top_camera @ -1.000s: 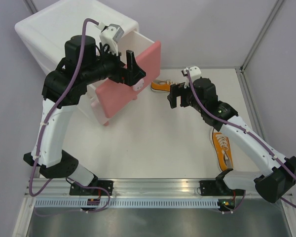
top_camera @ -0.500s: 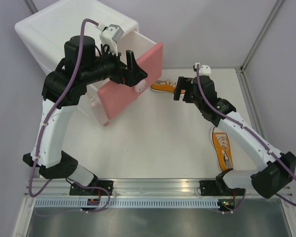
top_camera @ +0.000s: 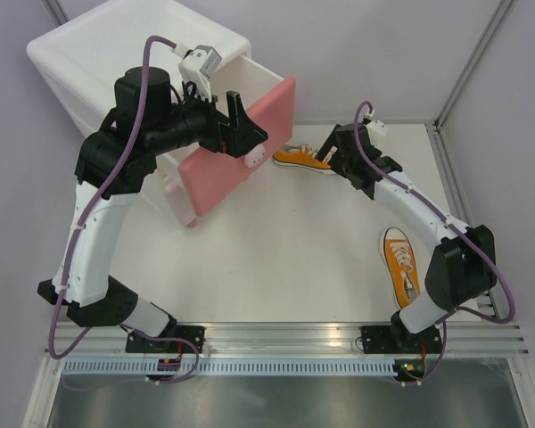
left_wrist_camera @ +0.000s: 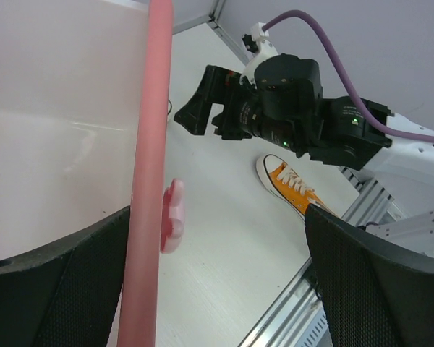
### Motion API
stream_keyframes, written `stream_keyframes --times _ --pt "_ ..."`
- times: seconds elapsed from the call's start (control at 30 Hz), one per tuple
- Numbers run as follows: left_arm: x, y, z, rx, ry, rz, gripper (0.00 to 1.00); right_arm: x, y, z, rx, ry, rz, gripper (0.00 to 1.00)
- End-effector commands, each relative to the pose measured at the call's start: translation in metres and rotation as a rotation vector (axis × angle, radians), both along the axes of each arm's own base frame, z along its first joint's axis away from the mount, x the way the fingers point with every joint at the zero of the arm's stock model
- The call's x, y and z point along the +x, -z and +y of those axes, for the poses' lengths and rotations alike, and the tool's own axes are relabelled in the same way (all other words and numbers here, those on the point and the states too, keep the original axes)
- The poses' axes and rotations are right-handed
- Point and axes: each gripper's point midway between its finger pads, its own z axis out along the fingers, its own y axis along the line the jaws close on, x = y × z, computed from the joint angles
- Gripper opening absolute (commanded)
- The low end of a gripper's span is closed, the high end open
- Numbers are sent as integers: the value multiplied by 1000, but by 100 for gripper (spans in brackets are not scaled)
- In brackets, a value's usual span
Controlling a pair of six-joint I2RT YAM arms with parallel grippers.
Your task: Place and organize the shoes in the shoe cabinet
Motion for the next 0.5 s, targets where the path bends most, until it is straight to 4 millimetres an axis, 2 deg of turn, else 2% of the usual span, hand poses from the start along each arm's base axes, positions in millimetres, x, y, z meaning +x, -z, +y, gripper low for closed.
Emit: stream_keyframes --times 0.0,0.2,0.47 --pt "-16 -17 -14 -85 98 1 99 17 -17 4 112 56 -67 98" --pt "-39 -22 -33 -135 261 40 99 12 -8 -4 157 79 -67 98" --pt "-56 -33 -41 -157 393 15 100 13 6 -17 198 119 -57 98"
